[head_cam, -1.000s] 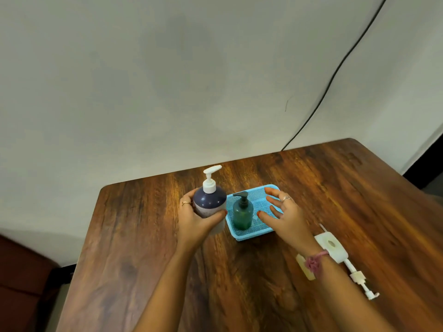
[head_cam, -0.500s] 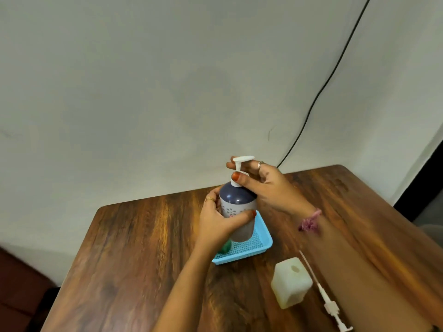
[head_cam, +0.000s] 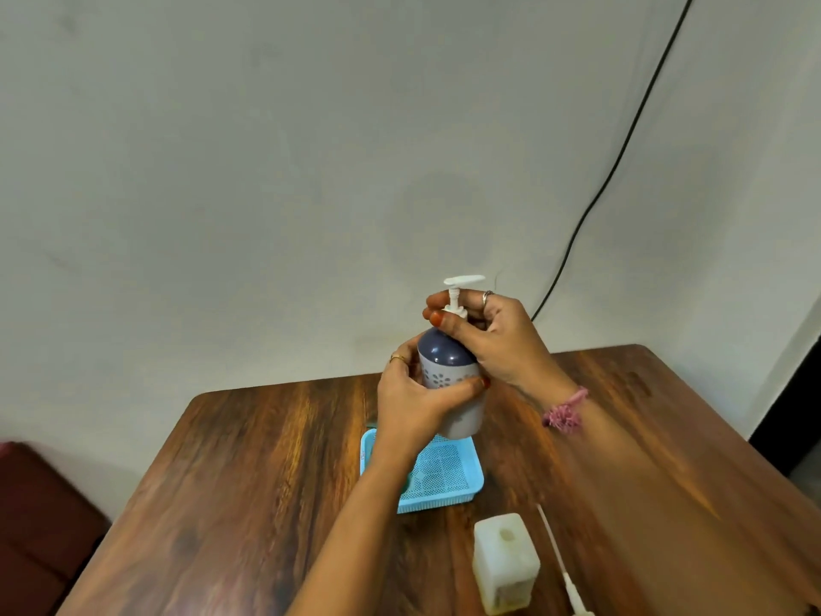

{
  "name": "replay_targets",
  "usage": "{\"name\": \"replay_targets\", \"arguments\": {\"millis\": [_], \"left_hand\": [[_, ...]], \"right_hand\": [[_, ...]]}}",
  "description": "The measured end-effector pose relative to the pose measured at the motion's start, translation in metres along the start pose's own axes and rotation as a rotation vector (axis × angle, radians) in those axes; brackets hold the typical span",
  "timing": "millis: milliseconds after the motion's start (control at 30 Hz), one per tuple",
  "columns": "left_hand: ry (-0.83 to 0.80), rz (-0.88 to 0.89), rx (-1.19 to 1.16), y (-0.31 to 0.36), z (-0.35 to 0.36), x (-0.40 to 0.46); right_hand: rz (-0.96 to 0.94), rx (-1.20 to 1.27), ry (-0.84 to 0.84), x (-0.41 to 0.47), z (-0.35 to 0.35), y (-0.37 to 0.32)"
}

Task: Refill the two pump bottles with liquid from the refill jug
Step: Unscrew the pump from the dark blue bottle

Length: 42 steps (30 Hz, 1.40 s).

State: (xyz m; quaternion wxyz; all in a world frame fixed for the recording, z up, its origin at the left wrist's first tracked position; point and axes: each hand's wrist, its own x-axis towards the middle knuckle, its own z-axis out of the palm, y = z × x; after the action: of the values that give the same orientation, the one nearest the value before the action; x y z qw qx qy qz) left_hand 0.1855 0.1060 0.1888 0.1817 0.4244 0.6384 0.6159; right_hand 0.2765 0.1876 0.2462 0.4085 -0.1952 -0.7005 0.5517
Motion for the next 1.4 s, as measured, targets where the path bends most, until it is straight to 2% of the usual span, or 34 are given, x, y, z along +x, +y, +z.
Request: {"name": "replay_targets", "arguments": {"millis": [200,333,467,767,1033,1100,1167,1267,1333,1400], "left_hand": [[0.051,0.005,0.017,0.006,0.011,0.0],[0.088,0.009,0.035,0.011,0.017,0.003],[0.064,0.034,0.034,0.017,0.019,0.005],[0.014,0.068,0.026,0.027,0.019,0.017],[-0.084,0.042,-0.029,0.027,0.017,0.026],[-0.077,0.025,-0.045,0.023,0.021,0.026],[-0.063,0.015,-0.055,0.021,0.026,0.025],[-0.065,0.018,-0.049,0.021,0.031,0.025],[-0.075,0.024,-0.062,0.023,0.033,0.025],[-0.063,0.018,-0.097,0.026,0.034,0.025]], "right_hand": [[-0.047,-0.077,0.104,-0.004,-0.005,0.002],[-0.074,-0.287,0.203,-0.008,-0.01,-0.004],[-0.139,-0.338,0.232,-0.012,-0.01,-0.005],[-0.194,-0.342,0.165,0.004,-0.029,-0.012],[-0.038,0.024,-0.119,0.016,-0.048,-0.012],[0.014,0.029,-0.153,0.019,-0.054,-0.012],[0.02,-0.102,-0.096,0.02,-0.055,-0.011],[-0.036,-0.306,0.136,0.016,-0.046,-0.008],[-0.071,-0.262,0.21,0.016,-0.045,-0.004],[-0.044,-0.121,0.15,0.017,-0.048,-0.004]]}}
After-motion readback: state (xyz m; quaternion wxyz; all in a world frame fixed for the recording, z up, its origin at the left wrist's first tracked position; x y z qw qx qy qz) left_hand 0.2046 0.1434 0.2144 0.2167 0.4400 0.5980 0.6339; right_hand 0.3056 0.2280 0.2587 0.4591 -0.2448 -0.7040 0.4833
